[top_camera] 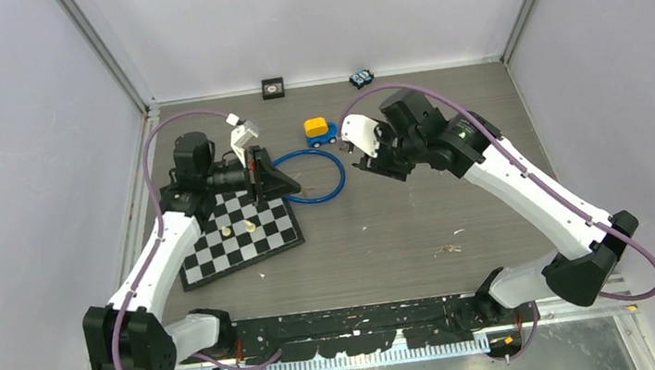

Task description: Unlock with the key

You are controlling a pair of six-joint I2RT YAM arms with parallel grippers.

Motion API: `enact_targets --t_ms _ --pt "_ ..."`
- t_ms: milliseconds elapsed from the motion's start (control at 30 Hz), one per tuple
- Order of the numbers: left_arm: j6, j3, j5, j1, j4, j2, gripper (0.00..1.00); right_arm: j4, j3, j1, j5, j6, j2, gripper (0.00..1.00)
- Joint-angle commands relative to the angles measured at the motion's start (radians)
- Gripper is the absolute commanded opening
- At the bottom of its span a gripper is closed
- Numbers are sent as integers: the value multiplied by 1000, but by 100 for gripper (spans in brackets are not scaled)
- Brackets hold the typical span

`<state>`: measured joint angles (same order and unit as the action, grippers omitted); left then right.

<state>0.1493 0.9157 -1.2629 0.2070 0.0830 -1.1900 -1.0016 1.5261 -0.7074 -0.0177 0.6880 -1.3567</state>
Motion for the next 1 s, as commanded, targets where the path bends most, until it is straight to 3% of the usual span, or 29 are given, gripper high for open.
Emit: enact_targets --t_ms 0,367,567,967 --pt "25 23 29 -3 -49 74 0 85 71 -51 5 -51 -10 0" --pt "-32 207 121 8 400 205 0 231 66 -280 -197 -26 -60 0" --pt "-111 298 172 12 636 236 0 430 -54 -430 -270 82 -14 1" --pt "-292 379 278 14 889 264 0 642 -209 -587 -237 108 99 0"
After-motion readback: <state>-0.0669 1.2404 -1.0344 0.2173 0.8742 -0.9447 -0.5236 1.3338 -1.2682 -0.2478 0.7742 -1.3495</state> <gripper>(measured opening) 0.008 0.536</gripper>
